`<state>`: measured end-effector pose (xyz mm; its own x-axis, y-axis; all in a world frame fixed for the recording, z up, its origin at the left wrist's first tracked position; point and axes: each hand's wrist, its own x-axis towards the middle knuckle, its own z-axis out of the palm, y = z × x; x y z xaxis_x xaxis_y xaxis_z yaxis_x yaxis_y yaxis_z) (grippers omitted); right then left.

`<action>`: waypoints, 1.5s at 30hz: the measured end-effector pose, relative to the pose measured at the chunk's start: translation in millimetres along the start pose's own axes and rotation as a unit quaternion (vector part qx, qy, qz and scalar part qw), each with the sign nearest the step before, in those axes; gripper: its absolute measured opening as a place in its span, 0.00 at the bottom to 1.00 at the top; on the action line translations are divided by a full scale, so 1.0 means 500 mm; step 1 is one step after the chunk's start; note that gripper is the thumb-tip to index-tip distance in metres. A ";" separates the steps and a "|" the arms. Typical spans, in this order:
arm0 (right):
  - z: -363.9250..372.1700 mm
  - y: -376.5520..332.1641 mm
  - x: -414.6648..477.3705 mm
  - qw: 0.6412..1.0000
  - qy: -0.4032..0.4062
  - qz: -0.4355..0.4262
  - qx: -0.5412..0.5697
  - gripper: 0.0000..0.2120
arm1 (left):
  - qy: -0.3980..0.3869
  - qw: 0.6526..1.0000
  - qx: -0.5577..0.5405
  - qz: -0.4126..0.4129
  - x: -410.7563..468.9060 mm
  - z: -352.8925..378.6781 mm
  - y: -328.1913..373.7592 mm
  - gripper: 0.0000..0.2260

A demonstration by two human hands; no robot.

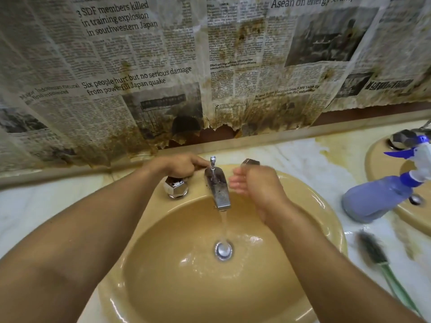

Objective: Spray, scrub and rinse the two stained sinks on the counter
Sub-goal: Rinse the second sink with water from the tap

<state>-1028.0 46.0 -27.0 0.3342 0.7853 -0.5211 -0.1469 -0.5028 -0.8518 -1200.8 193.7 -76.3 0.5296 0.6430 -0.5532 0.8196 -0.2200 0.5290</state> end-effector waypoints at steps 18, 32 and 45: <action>0.019 0.141 -0.025 0.878 -0.106 0.261 0.386 0.18 | 0.326 0.928 0.170 -0.060 -0.212 0.258 -0.217 0.30; 0.095 0.226 -0.039 0.903 -0.161 0.236 0.320 0.17 | 0.391 0.903 0.173 -0.047 -0.339 0.412 -0.222 0.41; -0.042 0.139 -0.065 0.942 -0.102 0.147 0.284 0.14 | 0.266 0.727 -0.631 -0.050 -0.189 0.405 0.094 0.10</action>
<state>-1029.4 -22.3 -68.3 0.0234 0.7253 -0.6880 -0.6989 -0.4802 -0.5300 -1168.4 -25.8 -129.3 0.0475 0.8758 -0.4803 -0.1830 0.4803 0.8578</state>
